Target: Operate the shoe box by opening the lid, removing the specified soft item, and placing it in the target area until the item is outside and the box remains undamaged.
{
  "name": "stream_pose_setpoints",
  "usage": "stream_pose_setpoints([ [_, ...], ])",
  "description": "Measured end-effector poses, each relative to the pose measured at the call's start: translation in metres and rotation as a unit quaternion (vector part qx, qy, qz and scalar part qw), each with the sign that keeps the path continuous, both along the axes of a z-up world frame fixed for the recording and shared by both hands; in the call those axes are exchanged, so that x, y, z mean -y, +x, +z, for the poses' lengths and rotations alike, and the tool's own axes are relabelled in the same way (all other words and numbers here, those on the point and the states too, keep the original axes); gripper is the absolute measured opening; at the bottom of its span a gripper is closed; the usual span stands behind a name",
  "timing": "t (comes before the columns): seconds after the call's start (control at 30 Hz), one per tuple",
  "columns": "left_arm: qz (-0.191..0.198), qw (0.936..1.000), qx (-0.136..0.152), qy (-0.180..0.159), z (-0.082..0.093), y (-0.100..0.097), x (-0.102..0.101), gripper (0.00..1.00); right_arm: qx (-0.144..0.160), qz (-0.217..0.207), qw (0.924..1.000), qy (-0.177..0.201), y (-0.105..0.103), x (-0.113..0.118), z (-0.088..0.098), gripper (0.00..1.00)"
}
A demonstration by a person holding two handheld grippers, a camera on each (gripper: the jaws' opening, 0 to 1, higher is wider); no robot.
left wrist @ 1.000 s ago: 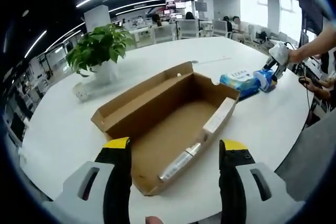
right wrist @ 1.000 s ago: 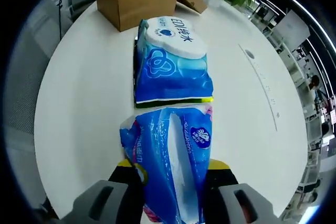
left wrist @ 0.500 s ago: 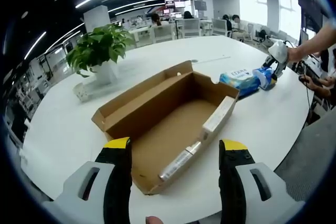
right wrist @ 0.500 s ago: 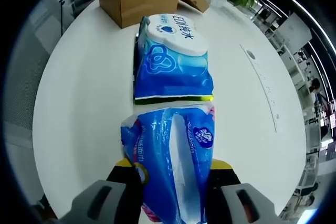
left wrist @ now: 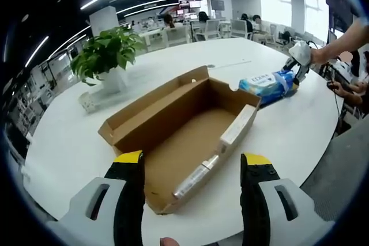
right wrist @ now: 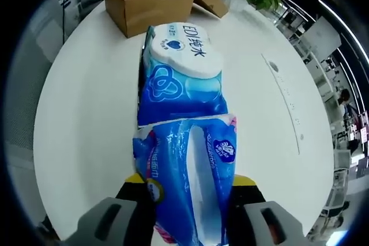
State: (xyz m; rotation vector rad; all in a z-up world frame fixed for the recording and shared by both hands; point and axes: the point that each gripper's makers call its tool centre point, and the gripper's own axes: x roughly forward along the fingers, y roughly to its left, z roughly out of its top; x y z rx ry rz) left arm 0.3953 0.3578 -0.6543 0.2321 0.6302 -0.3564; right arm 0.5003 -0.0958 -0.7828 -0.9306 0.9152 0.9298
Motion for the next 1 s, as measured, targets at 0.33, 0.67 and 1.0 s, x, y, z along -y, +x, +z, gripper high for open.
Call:
stream_pose_setpoints([
  [0.33,-0.007,1.0,0.0,-0.003,0.0,0.0,0.004,0.66,0.026,-0.006,0.9996,-0.002,-0.001,0.005,0.017,0.48],
  [0.67,-0.017,0.9998,0.007,-0.009,0.004,0.0,0.01,0.66,0.042,-0.085,0.9939,0.057,-0.023,-0.004,0.05,0.48],
  [1.0,-0.024,0.9995,0.017,-0.015,0.009,0.0,0.014,0.66,0.049,-0.19,0.9687,0.151,-0.039,-0.005,0.071,0.49],
])
